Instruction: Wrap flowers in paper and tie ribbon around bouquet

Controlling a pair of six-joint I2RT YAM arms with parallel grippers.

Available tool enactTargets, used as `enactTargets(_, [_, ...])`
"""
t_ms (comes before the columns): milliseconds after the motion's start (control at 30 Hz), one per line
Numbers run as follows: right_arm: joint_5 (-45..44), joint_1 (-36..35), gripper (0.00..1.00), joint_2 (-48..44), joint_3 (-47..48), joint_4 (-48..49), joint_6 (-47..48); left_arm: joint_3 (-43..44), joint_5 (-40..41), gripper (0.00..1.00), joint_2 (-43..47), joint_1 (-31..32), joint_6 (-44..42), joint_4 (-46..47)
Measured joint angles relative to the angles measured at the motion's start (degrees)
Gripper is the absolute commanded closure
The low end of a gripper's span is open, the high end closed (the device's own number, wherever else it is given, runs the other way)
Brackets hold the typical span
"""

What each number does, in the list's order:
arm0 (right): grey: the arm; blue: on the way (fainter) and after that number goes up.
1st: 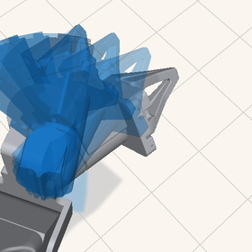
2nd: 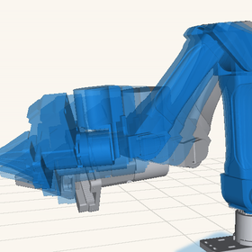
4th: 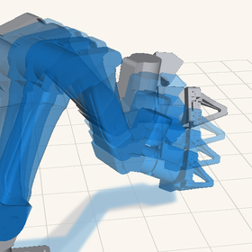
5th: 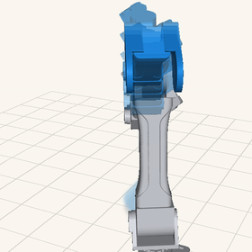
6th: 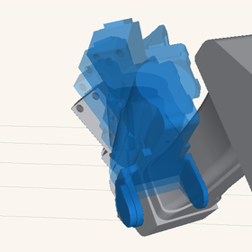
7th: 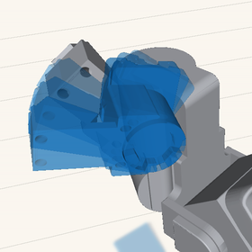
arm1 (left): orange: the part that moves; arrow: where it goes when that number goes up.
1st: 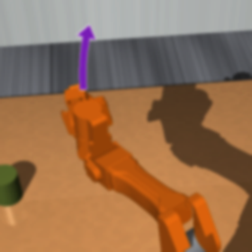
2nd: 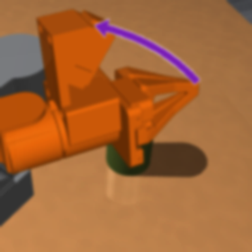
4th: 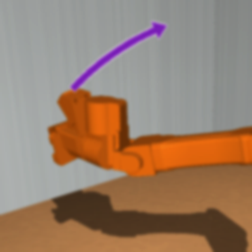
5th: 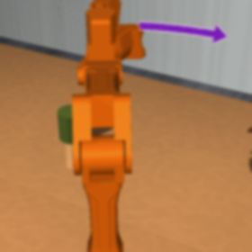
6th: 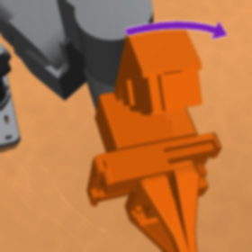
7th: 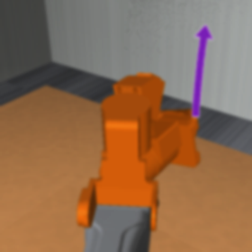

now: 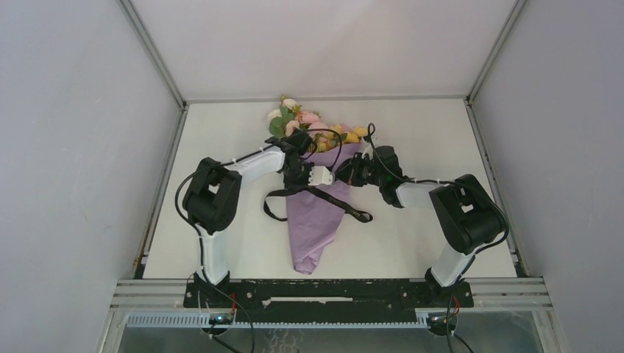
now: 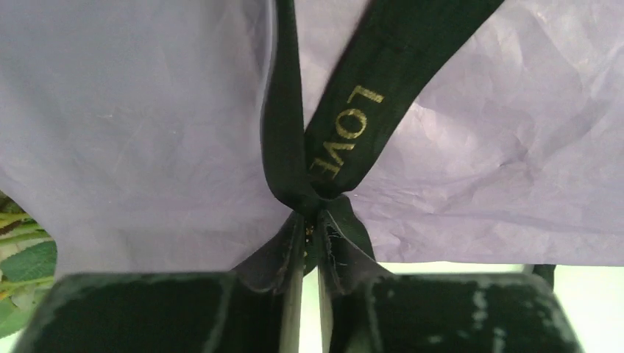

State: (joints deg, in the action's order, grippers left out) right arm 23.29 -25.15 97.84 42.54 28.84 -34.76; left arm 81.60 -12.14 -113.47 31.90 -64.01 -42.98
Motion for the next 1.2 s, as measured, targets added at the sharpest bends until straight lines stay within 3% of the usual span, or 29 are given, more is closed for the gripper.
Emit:
enactTargets(433, [2.7, 0.0, 1.0, 1.2, 0.5, 0.0, 0.0, -3.4, -0.7, 1.0, 12.6, 0.2, 3.6, 1.5])
enactTargets(667, [5.3, 0.0, 1.0, 3.3, 3.6, -2.9, 0.9, -3.4, -4.8, 1.0, 17.6, 0.2, 5.7, -0.9])
enactTargets(967, [16.3, -2.2, 0.69, 4.7, 8.9, -14.2, 9.7, -1.9, -15.1, 1.0, 22.6, 0.3, 10.1, -5.1])
enactTargets(1200, [24.3, -5.1, 0.59, 2.7, 11.7, -30.7, 22.3, -1.2, -17.8, 1.0, 23.4, 0.3, 13.7, -6.1])
